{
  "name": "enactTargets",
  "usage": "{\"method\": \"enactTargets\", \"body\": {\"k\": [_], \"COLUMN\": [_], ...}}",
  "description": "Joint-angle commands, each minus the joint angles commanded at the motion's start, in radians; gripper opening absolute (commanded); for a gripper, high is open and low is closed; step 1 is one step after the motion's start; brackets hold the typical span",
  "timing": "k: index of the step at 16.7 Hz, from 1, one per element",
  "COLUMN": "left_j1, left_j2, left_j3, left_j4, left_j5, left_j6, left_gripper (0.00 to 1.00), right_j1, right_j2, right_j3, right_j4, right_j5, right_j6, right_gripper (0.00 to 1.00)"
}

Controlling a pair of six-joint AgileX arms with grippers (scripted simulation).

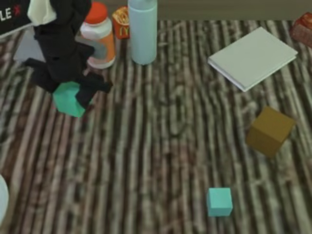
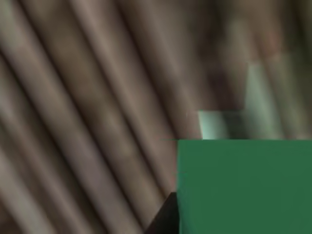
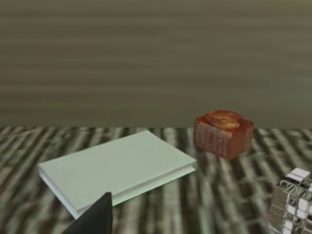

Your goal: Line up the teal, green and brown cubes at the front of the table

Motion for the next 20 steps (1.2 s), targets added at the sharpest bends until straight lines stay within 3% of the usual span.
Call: {"method": "enactTargets", "body": {"k": [4,13,16,20], "left_j1": [-0.144,-0.566,-0.65,-0.671], "left_j2": [-0.021,-0.121,-0.159,-0.17], "left_j3": [-0.022,-0.138,-0.165,-0.172], "left_j4": [-0.007,-0.012,-0.001,0.003], "left_j5": [-0.006,-0.017,-0.023,-0.024], "left_j6": [-0.226,-0.956,-1.076,-1.102], "left_gripper": [0.0,0.0,0.0,0.0], "right_j1": [0.0,0.0,0.0,0.0], "right_j2": [0.0,0.0,0.0,0.0], "right_j3": [0.0,0.0,0.0,0.0], "right_j4": [0.0,0.0,0.0,0.0], "right_j5": [0.0,0.0,0.0,0.0], "right_j6": [0.0,0.0,0.0,0.0], "right_gripper": [1.0,1.0,1.0,1.0]}}
